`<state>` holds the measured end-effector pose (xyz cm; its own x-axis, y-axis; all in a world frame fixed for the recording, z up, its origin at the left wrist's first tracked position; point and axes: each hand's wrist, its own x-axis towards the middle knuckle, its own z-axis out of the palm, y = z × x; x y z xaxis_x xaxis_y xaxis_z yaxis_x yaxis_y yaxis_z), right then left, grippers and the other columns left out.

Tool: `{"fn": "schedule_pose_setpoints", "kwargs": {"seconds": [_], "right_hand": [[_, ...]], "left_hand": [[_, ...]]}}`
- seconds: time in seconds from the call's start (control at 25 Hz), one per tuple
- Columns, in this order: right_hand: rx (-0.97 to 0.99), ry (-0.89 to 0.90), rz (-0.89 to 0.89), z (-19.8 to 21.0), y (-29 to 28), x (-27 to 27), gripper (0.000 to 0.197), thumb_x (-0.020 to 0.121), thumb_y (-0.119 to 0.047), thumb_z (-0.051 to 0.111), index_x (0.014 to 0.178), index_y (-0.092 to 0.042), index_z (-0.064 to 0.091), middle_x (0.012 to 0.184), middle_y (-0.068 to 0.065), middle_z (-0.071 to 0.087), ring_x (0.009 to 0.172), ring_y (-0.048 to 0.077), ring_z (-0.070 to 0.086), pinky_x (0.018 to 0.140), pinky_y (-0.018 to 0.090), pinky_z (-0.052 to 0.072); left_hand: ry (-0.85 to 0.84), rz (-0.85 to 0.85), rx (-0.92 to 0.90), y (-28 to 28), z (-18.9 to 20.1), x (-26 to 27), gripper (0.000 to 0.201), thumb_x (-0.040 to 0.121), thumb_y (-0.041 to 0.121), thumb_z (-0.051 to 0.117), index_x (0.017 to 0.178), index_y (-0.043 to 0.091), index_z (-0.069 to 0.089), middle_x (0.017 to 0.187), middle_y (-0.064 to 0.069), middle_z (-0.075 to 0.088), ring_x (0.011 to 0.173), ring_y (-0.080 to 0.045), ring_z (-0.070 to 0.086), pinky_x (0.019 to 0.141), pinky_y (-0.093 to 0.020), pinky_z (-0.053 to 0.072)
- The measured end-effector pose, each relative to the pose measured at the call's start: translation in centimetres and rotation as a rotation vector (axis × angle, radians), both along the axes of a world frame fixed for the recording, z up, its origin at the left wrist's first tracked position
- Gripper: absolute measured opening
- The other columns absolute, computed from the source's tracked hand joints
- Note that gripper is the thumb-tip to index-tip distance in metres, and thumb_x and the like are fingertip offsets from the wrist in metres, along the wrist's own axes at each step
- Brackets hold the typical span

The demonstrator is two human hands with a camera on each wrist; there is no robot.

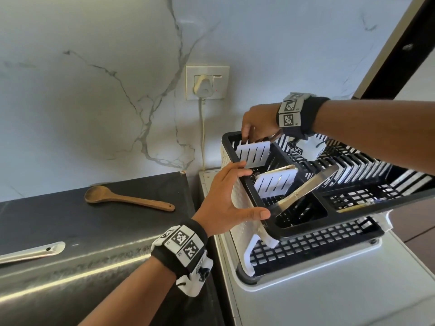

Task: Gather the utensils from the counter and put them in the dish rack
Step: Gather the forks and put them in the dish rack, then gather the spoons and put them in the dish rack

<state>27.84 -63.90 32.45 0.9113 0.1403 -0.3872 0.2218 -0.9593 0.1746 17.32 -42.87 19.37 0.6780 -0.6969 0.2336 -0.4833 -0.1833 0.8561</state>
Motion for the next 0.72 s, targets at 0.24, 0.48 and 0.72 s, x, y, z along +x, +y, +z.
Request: {"fn": "schedule_pose_setpoints", "kwargs": {"seconds": [0.24, 0.48, 0.72], "right_hand": [[0.080, -0.191, 0.018, 3.9, 2.8, -2.0, 0.024, 0.093, -0.023, 0.061, 0.111, -0.030, 0.074, 0.105, -0.006, 0.074, 0.098, 0.016, 0.066, 0.092, 0.027, 0.039], [0.260, -0.201, 0.122, 4.3, 12.9, -3.5, 0.023, 0.093, -0.034, 0.062, 0.113, -0.031, 0.073, 0.099, -0.007, 0.073, 0.092, 0.012, 0.064, 0.085, 0.026, 0.040], [0.362, 0.013, 0.303, -4.2, 27.0, -6.0, 0.027, 0.090, -0.036, 0.064, 0.115, -0.030, 0.072, 0.106, -0.006, 0.073, 0.092, 0.013, 0.063, 0.093, 0.030, 0.048]], "left_hand": [[-0.020, 0.007, 0.026, 0.2, 0.3, -0.1, 0.093, 0.065, 0.070, 0.067, 0.145, 0.032, 0.037, 0.158, 0.019, 0.020, 0.148, -0.003, 0.014, 0.122, -0.044, 0.021], [-0.039, 0.096, 0.136, 7.6, -3.2, -2.1, 0.085, 0.083, 0.060, 0.063, 0.154, 0.032, 0.024, 0.165, 0.014, 0.010, 0.151, -0.002, -0.002, 0.123, -0.037, 0.008], [-0.045, 0.511, 0.446, 30.3, -10.0, -2.7, 0.071, 0.072, 0.053, 0.072, 0.136, 0.030, 0.053, 0.156, -0.002, 0.034, 0.150, -0.023, 0.018, 0.121, -0.041, 0.020]]}}
